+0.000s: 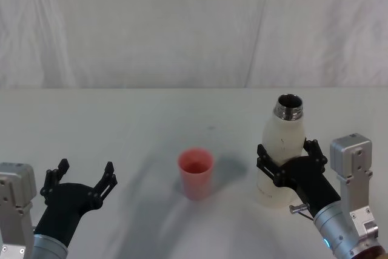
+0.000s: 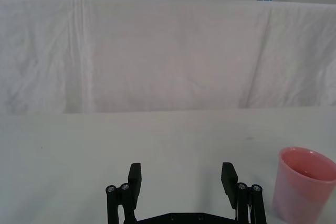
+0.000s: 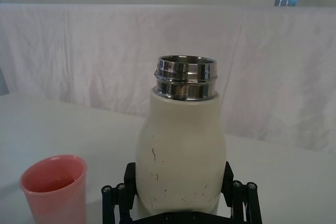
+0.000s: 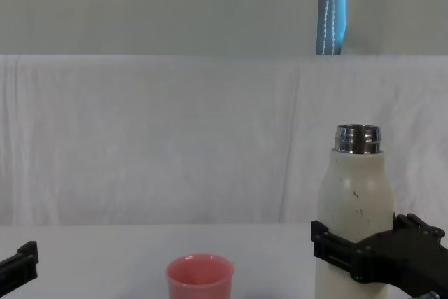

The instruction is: Grasp the thermos with one hand and pour water into the cup lid.

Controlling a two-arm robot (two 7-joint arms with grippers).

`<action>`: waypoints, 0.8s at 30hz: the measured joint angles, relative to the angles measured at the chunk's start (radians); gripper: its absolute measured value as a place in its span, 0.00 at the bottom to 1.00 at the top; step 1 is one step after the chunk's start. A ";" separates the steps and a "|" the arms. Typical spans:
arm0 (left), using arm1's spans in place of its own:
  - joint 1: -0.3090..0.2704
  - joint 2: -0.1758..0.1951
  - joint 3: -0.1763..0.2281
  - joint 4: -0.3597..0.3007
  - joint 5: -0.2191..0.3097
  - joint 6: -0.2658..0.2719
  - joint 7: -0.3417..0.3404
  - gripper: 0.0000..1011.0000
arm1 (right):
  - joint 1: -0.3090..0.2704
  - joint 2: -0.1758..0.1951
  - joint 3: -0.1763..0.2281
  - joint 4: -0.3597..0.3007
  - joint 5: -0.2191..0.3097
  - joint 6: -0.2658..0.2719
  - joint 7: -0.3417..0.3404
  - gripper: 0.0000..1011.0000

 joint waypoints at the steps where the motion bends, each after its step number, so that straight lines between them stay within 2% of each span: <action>1: 0.000 0.000 0.000 0.000 0.000 0.000 0.000 0.99 | 0.000 0.000 0.000 0.000 0.000 -0.001 0.001 0.95; 4: 0.000 0.000 0.000 0.000 0.000 0.000 0.000 0.99 | 0.004 0.009 -0.004 -0.003 -0.006 -0.018 0.010 0.95; 12: 0.000 0.000 0.000 0.000 0.000 0.000 0.000 0.99 | 0.026 0.046 -0.025 -0.007 -0.069 -0.085 0.022 0.95; 24: 0.000 0.000 0.000 0.000 0.000 0.000 0.000 0.99 | 0.122 0.149 -0.102 0.064 -0.273 -0.250 0.050 0.95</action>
